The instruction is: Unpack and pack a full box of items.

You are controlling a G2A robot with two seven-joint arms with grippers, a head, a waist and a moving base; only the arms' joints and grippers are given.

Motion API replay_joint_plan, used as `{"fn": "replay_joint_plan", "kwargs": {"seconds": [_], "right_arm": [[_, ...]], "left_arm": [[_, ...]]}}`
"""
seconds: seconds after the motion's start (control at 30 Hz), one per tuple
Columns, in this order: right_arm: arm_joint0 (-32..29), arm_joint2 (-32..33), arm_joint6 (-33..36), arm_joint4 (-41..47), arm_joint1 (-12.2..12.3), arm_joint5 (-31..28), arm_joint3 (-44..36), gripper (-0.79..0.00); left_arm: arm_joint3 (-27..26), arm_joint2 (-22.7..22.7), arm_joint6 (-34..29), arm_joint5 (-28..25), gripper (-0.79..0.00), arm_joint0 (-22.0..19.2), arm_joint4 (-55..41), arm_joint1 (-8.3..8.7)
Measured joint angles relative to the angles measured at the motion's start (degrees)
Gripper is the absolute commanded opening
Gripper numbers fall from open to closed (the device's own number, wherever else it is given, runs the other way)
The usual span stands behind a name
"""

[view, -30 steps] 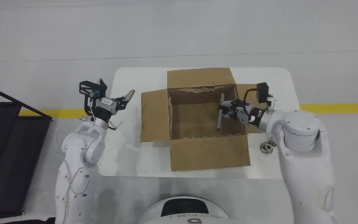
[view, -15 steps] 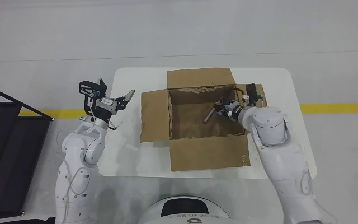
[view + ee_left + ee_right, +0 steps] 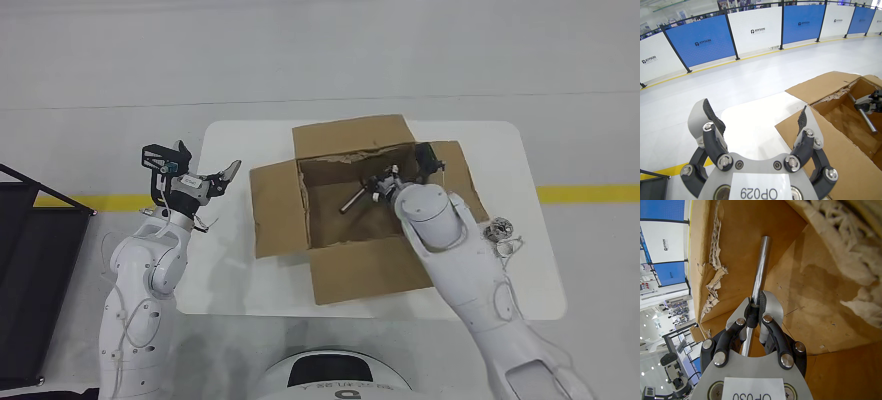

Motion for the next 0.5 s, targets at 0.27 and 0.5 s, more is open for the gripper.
{"fn": "replay_joint_plan", "kwargs": {"seconds": [0.27, 0.5], "right_arm": [[4.84, -4.39, -7.74, 1.13, -2.4, 1.95, 7.7, -0.748], [4.8, -5.38, -7.99, 0.86, -2.98, 2.11, 9.0, 0.0]], "left_arm": [[0.0, 0.0, 0.0, 0.0, 0.0, 0.0, 0.0, 0.0], [0.0, 0.0, 0.0, 0.0, 0.0, 0.0, 0.0, 0.0]]}}
